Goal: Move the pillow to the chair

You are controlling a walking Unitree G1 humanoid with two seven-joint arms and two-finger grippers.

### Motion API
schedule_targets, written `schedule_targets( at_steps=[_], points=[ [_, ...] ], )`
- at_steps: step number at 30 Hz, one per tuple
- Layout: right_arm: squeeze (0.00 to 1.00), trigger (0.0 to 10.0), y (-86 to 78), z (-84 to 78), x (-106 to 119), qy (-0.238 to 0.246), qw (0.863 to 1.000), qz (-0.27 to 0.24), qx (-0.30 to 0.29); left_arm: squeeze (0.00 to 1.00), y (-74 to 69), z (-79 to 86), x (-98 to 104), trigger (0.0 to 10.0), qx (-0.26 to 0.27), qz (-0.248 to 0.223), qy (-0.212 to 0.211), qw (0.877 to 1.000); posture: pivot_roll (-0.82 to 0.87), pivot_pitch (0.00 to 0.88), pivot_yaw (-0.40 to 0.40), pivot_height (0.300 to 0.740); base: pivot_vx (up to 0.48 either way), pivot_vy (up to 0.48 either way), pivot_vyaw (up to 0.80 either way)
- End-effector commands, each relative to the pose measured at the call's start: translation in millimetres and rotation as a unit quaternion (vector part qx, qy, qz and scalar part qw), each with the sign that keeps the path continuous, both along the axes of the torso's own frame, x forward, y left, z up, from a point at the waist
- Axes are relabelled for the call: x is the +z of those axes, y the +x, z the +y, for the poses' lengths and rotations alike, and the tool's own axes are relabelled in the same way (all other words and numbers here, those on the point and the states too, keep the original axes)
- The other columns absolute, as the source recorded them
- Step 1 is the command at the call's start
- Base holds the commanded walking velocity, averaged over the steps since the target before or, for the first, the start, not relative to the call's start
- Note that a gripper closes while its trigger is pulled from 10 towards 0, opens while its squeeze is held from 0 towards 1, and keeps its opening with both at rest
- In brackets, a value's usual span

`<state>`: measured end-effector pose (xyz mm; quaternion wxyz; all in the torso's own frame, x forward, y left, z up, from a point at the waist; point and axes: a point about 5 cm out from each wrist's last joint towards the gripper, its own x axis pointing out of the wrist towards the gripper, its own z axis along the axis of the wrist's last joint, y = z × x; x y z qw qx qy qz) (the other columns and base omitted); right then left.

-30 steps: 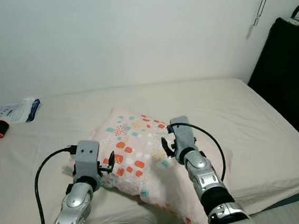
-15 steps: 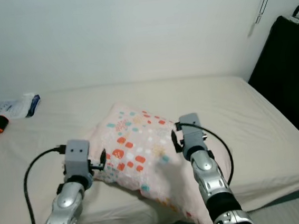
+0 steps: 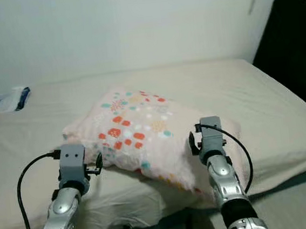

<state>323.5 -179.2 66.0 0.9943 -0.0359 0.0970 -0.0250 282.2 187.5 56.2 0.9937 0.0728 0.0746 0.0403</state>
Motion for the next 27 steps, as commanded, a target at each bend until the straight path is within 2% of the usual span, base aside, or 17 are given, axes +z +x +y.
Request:
schedule_targets(
  at_steps=[1, 10, 11, 15, 18, 23, 27],
  points=[
    [0.00, 10.0, 1.5, -8.1, 0.0, 0.014, 1.000, 0.007, -0.016, 0.00, -0.2, 7.0, -2.3, 10.0, 0.006, 0.007, 0.000, 1.000, 0.02, 0.000, -0.068, 0.602, 0.000, 0.000, 0.00],
    [0.00, 10.0, 1.9, -10.8, 0.2, 0.028, 0.999, 0.009, -0.017, 0.00, -0.2, 14.1, -2.4, 10.0, 0.007, 0.016, -0.028, 0.999, 0.02, 0.000, -0.069, 0.590, 0.000, 0.000, -0.35],
    [0.00, 10.0, 2.8, -10.5, 2.7, 0.037, 0.999, 0.006, -0.018, 0.00, 1.8, 17.3, -0.5, 10.0, 0.015, 0.014, -0.044, 0.999, 0.02, 0.000, -0.072, 0.590, 0.000, 0.000, 0.00],
    [0.00, 10.0, 3.4, -9.8, 4.2, 0.042, 0.999, 0.003, -0.017, 0.00, 3.1, 18.5, 0.3, 10.0, 0.017, 0.014, -0.046, 0.999, 0.02, 0.000, -0.072, 0.590, 0.000, 0.000, 0.00],
    [0.00, 10.0, 4.7, -5.7, 6.8, 0.047, 0.999, -0.002, -0.002, 0.00, 6.6, 24.5, 1.8, 10.0, 0.028, 0.017, -0.051, 0.998, 0.02, 0.000, -0.074, 0.590, 0.000, 0.000, 0.00],
    [0.00, 10.0, 5.3, -0.6, 8.8, 0.048, 0.999, -0.008, 0.023, 0.00, 11.0, 33.1, 5.0, 10.0, 0.046, 0.017, -0.060, 0.997, 0.02, 0.000, -0.076, 0.577, 0.000, 0.000, -0.46],
    [0.00, 10.0, 8.3, 8.7, 13.3, 0.065, 0.996, -0.013, 0.054, 0.00, 24.2, 48.3, 10.0, 10.0, 0.067, 0.037, -0.124, 0.989, 0.02, 0.000, -0.083, 0.573, 0.000, 0.000, -0.11]
  ],
)
